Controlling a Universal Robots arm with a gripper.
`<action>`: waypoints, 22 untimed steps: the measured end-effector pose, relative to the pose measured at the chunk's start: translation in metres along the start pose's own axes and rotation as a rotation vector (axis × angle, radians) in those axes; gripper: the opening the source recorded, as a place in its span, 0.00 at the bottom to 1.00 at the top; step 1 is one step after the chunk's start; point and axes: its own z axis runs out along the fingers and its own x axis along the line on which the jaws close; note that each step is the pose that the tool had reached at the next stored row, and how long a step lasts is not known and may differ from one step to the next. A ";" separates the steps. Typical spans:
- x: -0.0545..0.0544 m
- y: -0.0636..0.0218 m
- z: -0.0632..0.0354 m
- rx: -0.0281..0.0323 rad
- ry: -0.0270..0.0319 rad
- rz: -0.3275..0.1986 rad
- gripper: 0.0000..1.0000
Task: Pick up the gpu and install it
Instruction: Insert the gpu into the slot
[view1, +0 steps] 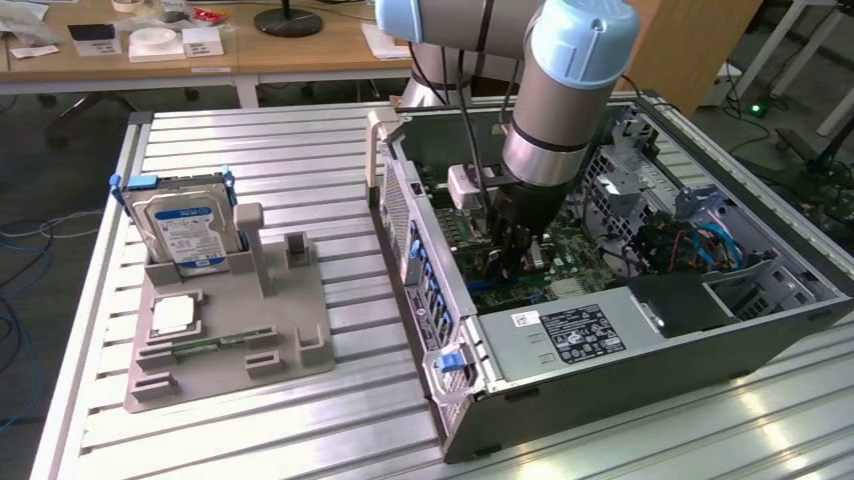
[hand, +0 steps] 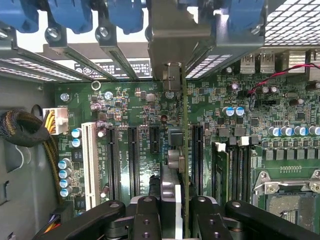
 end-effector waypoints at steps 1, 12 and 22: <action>0.000 0.0000 0.0003 -0.0001 0.0001 0.000 0.28; 0.000 0.0000 0.0025 -0.0012 0.0003 0.000 0.28; 0.000 -0.0006 0.0042 -0.0015 -0.0013 0.000 0.28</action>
